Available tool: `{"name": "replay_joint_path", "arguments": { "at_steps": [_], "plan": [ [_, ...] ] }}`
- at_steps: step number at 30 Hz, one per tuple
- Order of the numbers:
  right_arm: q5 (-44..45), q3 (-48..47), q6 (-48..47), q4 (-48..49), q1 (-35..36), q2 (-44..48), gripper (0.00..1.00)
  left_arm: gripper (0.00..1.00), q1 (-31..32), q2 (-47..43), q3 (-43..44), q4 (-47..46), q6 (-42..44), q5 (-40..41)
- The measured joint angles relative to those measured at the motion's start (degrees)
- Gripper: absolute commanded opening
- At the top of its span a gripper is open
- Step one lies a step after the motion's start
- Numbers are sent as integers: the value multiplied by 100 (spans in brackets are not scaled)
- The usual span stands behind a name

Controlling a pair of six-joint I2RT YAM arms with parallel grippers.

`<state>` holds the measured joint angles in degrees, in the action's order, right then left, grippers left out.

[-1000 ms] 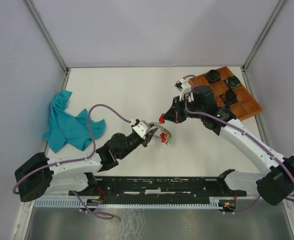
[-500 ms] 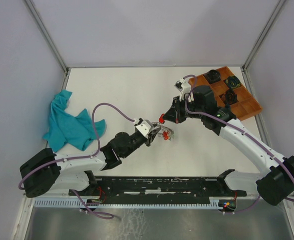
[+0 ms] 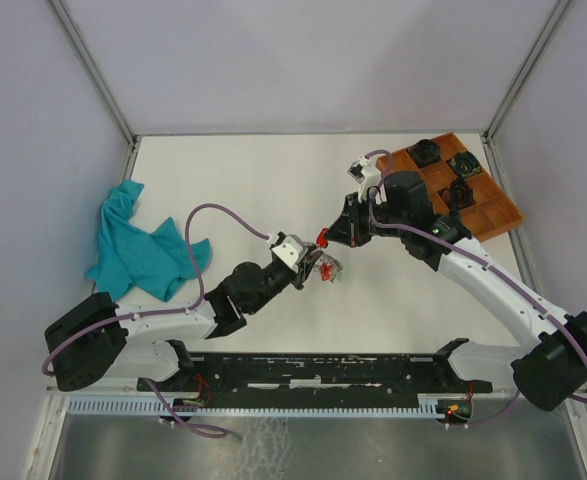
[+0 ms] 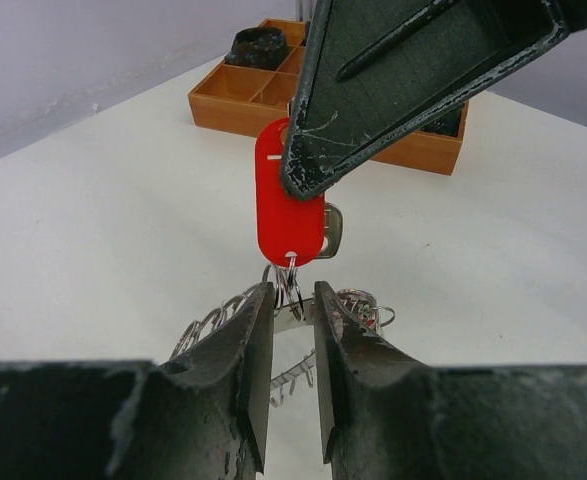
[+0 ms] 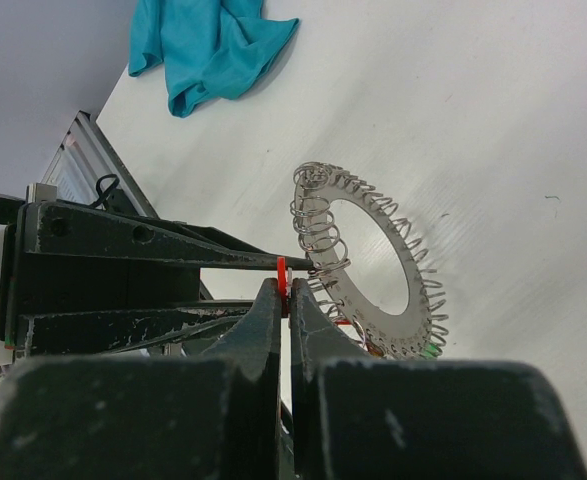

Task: Remove the keys from the keyring
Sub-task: Remove the key from the keyring.

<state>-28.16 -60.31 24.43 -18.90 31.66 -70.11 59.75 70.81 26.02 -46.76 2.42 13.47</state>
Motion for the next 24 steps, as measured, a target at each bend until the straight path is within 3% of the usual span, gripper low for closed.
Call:
{"name": "replay_joint_path", "arguments": {
  "at_steps": [6,24],
  "plan": [
    [-2,0,20,2,0,0,1,23,0,9,28,48,-4,111],
    [0,0,37,2,0,0,0,24,0,151,168,149,-2,144]
  ]
}}
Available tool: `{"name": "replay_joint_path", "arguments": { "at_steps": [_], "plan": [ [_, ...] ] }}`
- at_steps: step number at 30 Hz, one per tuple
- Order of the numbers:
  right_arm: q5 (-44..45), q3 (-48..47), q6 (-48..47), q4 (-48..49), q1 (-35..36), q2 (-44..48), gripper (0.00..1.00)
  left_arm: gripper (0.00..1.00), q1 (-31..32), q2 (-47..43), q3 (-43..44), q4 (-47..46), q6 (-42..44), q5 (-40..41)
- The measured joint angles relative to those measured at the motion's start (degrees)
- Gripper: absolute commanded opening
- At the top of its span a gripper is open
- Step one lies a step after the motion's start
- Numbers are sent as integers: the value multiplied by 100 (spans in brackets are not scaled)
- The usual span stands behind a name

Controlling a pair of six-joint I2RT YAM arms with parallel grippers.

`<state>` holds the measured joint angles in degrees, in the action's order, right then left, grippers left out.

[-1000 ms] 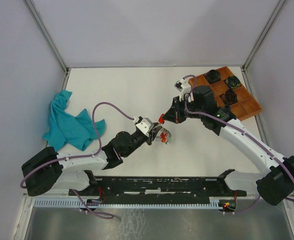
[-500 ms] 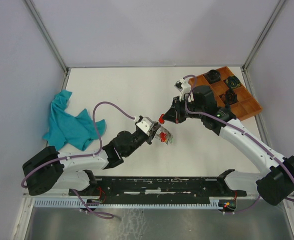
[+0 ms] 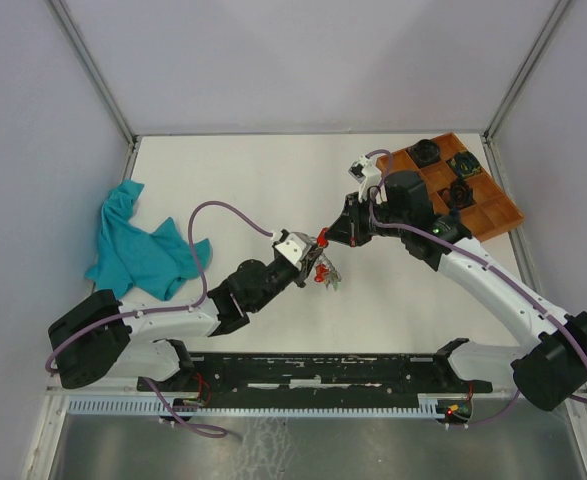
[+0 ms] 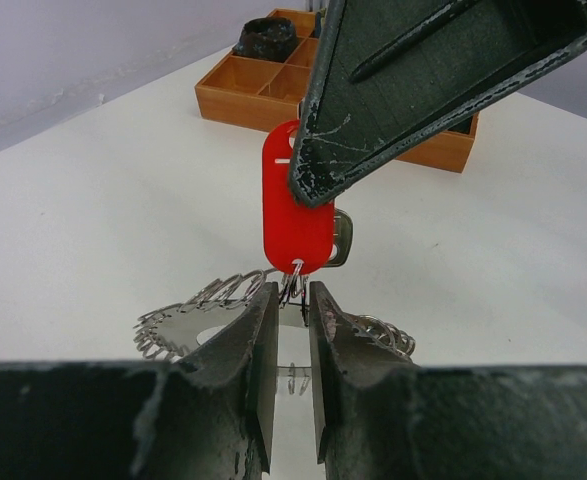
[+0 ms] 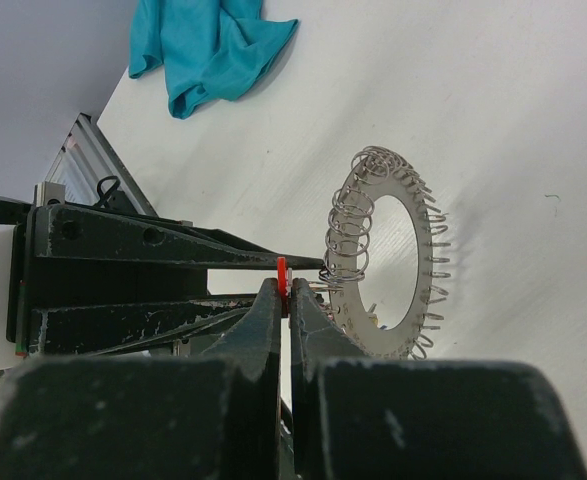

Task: Remove the keys from the keyring
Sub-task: Remove the key from the keyring.

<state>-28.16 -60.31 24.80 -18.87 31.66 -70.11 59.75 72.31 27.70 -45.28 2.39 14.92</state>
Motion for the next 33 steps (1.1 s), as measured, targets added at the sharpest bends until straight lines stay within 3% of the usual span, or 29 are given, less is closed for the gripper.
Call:
{"name": "replay_joint_path", "arguments": {
  "at_steps": [10,16,33],
  "plan": [
    [0,0,-2,-2,0,0,1,24,0,7,0,55,2,2],
    [2,0,-2,0,0,0,1,3,0,7,0,68,2,0],
    [227,0,-2,-2,0,0,1,3,0,-249,-96,229,48,4]
  ]
}}
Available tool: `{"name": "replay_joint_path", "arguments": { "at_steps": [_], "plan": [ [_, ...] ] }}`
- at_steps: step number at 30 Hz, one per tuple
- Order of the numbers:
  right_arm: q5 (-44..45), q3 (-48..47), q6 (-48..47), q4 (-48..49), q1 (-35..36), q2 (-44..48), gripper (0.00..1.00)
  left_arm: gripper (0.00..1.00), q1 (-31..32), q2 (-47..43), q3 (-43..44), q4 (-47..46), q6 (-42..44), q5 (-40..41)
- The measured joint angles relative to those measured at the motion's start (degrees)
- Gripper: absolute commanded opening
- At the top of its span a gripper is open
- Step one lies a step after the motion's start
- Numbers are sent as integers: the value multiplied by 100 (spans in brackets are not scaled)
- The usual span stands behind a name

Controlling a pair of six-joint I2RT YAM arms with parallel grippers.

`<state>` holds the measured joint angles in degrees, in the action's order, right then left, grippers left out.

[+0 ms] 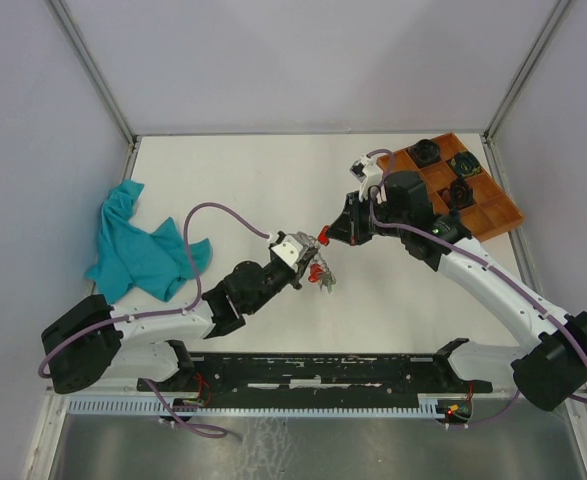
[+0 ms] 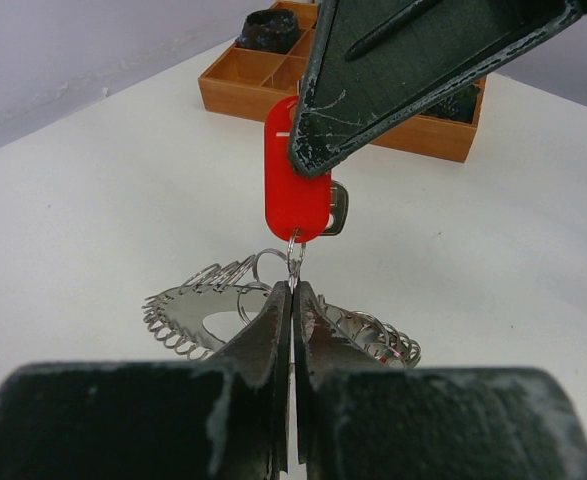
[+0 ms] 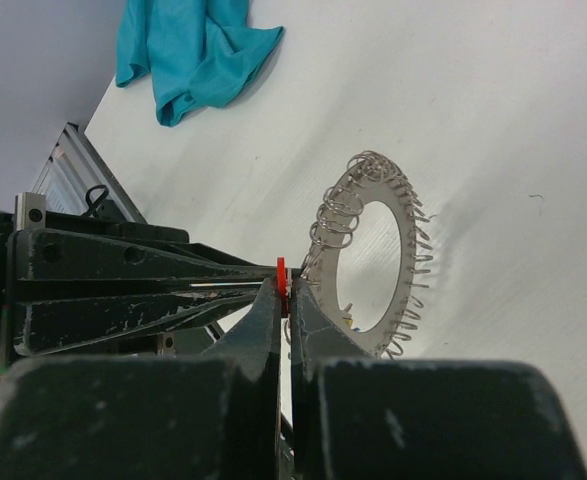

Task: Remove the keys from the keyring
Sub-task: Remove the key from the keyring.

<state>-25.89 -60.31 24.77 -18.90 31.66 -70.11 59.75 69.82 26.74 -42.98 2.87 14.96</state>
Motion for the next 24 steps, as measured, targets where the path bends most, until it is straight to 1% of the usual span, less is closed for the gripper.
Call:
{"name": "replay_joint_path", "arguments": {
  "at_steps": [8,16,19,22,24],
  "plan": [
    [188,2,111,50,0,-26,1,3,0,-256,-101,48,186,22],
    [225,101,402,343,0,-184,2,3,0,-393,-192,-63,334,170],
    [225,184,507,433,0,-256,7,3,0,-402,-214,-92,374,199],
    [221,208,597,476,0,-328,17,3,0,-422,-251,-133,413,214],
    [223,208,623,483,0,-343,26,3,0,-437,-264,-168,431,212]
  ]
}}
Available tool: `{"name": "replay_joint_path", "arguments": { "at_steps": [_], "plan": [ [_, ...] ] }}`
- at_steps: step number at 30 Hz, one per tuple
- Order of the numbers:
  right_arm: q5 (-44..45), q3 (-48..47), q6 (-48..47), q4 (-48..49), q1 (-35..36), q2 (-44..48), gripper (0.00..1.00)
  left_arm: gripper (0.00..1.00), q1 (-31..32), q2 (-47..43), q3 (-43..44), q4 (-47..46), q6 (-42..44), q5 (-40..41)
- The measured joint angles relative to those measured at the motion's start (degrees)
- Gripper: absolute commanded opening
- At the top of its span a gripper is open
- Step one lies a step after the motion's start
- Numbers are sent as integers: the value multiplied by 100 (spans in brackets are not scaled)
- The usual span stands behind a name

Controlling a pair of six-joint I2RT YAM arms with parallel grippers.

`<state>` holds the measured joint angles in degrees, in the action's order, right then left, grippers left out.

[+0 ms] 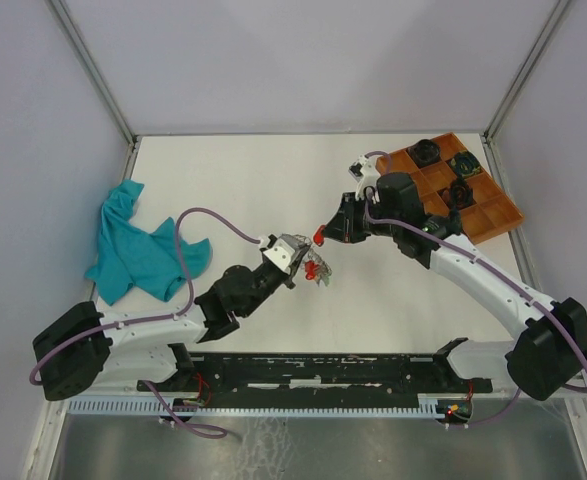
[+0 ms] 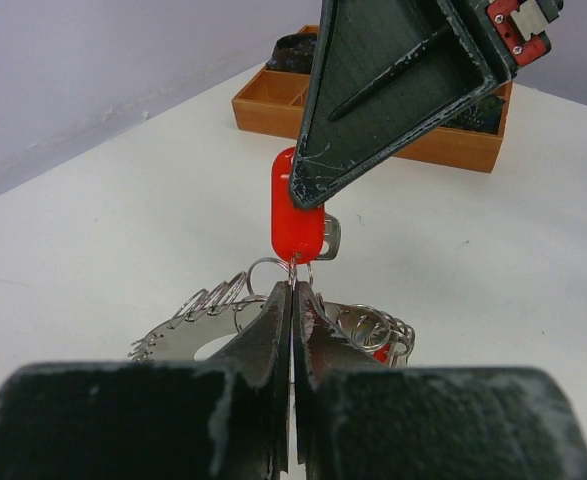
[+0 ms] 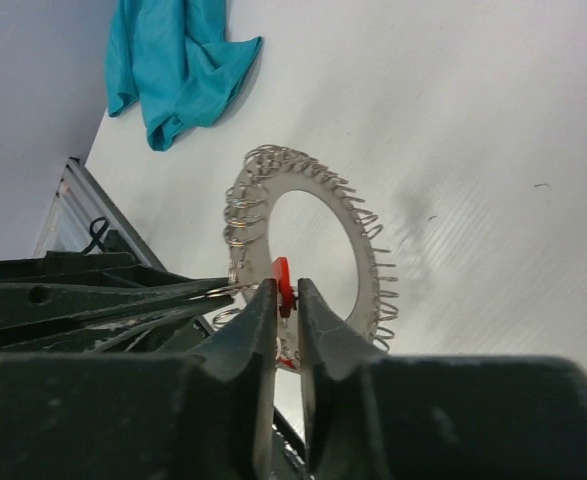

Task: Remove the keys from the keyring
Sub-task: Remove the key from the keyring.

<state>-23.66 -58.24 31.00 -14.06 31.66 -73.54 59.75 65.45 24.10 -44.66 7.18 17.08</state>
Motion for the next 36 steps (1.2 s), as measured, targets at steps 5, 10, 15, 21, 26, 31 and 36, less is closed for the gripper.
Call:
{"name": "replay_joint_path", "arguments": {
  "at_steps": [5,10,15,21,26,31,36],
  "plan": [
    [72,0,-92,-20,-66,-2,50,3,-15,-120,0,-70,17,-61],
    [-48,-2,-557,-140,-203,92,65,3,-96,-409,-13,-57,33,-304],
    [-1119,-173,-2184,-505,-302,354,71,3,-186,-874,-125,2,44,-772],
    [-2745,-730,-4686,-1543,-295,560,63,3,-293,-1335,-195,286,61,-1598],
    [-3779,-918,-6435,-2334,-197,579,44,3,-317,-1458,-195,400,55,-2234],
    [-3950,-918,-6859,-2540,20,507,31,3,-317,-1458,-201,398,-9,-2688],
    [-3906,-911,-6623,-2369,44,507,26,3,-317,-1458,-240,367,-59,-2889]
  ]
}}
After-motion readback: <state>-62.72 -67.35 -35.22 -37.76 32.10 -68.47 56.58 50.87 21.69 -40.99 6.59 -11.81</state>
